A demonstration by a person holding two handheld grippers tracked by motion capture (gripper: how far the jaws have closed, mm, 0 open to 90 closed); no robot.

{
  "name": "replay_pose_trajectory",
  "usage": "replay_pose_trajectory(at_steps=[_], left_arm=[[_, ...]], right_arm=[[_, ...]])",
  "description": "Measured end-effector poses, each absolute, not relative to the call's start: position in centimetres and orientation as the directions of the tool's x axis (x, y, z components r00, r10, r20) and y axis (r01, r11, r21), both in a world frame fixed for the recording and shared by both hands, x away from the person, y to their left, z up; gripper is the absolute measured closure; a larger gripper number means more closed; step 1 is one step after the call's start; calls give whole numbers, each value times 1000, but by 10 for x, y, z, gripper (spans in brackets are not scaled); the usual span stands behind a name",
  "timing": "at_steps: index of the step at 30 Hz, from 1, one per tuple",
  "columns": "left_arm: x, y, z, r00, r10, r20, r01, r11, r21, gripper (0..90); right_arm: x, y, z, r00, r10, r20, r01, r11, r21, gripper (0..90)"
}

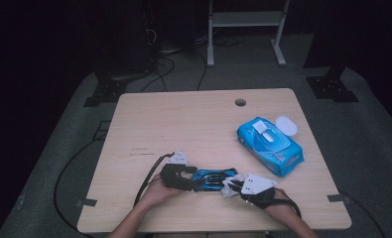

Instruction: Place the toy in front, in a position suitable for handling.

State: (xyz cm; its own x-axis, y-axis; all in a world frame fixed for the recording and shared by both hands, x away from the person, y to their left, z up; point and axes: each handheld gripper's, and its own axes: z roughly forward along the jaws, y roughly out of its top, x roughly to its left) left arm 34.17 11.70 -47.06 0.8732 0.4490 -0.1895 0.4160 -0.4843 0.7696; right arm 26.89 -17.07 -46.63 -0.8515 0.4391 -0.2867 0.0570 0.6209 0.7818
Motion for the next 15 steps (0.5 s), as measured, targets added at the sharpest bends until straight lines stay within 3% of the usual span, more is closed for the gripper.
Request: replay_pose_trajectory(at_steps=[3,6,10,14,15], left_arm=[[347,117,-472,859,458,-228,455,-481,749,300],[350,118,-474,857,438,-272,477,-470,743,330],[349,117,-473,865,434,-252,459,-477,750,384],[347,117,-473,865,436,-247,455,-478,751,386],[348,116,-473,864,440,-244,457,-481,749,319]], right_arm=[[263,-170,-468,-838,423,-345,7,640,768,858],[263,-170,-467,-844,431,-319,30,632,775,858],[268,-167,-462,-848,440,-295,70,646,760,857],[265,-167,-464,-846,419,-329,35,660,751,858],[262,-167,-465,-837,412,-360,8,668,744,859]])
